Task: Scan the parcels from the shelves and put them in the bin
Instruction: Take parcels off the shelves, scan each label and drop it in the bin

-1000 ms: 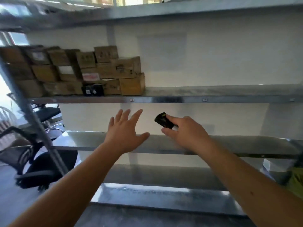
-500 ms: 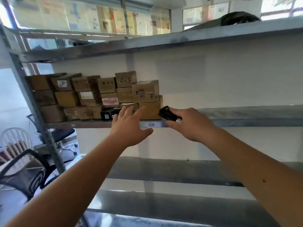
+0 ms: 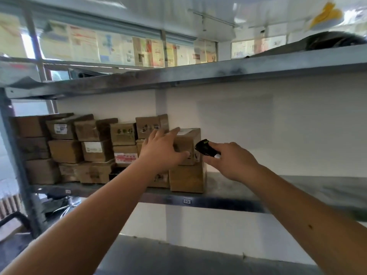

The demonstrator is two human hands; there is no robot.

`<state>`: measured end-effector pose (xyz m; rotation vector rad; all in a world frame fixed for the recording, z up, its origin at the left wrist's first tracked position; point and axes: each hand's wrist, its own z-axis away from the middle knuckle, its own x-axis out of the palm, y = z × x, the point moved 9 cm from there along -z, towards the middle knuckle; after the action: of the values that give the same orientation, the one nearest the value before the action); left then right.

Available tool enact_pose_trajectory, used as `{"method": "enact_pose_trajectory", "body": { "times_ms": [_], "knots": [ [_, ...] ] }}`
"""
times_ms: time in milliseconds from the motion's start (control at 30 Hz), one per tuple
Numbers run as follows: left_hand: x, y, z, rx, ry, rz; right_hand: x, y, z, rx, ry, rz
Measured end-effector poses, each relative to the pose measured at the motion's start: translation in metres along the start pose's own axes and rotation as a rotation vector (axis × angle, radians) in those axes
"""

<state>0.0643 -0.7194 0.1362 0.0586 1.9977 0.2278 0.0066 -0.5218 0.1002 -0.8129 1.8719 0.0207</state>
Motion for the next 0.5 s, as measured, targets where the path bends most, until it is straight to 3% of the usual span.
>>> {"method": "enact_pose_trajectory", "body": {
  "times_ms": [167,500],
  "knots": [
    [0.01,-0.015,-0.039,-0.079,-0.017,0.15,0.007,0.011,-0.028,0.015,-0.012,0.124],
    [-0.007,-0.03,-0.063,-0.095,0.097,0.343,0.005,0.018,-0.045,0.055,0.005,0.274]
  ]
}}
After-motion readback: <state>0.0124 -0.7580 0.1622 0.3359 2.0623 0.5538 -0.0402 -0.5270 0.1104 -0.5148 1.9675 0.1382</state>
